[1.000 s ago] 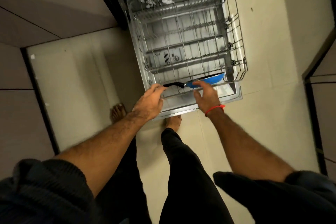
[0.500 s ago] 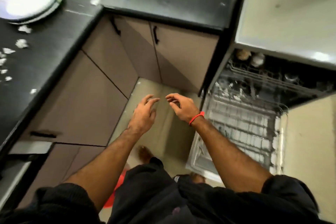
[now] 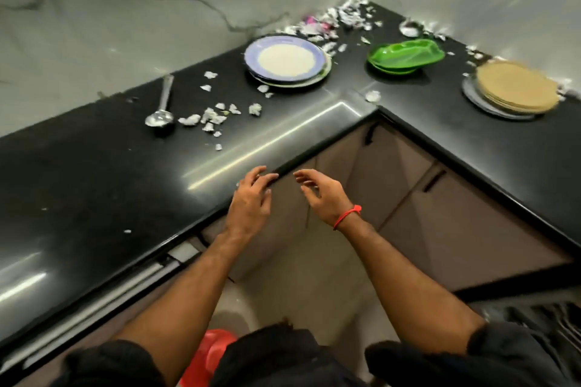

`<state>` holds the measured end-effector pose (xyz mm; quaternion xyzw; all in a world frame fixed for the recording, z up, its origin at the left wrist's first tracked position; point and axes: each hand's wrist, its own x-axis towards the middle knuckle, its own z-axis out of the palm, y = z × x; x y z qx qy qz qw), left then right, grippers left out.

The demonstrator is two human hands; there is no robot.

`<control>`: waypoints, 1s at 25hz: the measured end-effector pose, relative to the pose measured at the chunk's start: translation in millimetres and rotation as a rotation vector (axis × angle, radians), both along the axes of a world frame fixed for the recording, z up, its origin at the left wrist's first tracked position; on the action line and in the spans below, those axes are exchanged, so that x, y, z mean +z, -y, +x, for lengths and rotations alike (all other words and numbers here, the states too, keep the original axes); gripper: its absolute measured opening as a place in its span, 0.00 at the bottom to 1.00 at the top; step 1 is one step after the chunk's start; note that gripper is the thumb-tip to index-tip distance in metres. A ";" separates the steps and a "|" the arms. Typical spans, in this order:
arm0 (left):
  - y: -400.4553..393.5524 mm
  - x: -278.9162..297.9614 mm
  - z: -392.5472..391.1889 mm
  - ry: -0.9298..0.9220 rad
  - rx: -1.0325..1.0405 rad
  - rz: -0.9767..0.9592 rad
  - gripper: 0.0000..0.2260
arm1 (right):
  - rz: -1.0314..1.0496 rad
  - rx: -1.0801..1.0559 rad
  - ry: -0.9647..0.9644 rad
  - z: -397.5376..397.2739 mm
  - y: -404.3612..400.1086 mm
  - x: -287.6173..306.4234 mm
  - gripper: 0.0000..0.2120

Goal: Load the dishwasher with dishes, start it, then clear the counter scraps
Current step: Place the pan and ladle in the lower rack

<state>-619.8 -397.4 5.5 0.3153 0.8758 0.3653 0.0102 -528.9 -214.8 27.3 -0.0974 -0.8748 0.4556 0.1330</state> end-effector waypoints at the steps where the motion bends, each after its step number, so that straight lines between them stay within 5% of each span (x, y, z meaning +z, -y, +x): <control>1: 9.5 5.5 -14.2 0.006 0.025 -0.004 0.19 | -0.008 0.019 -0.003 -20.3 8.9 3.9 0.16; 14: 83.3 31.7 -168.8 0.072 0.419 -0.100 0.20 | -0.190 0.268 0.022 -227.5 55.9 1.7 0.17; 19: 80.0 27.2 -231.1 0.275 0.651 -0.040 0.26 | -0.219 0.444 0.106 -305.3 56.7 -8.2 0.21; 25: 75.5 9.9 -283.5 0.444 0.756 -0.249 0.31 | -0.181 0.564 0.170 -368.6 44.5 -11.1 0.21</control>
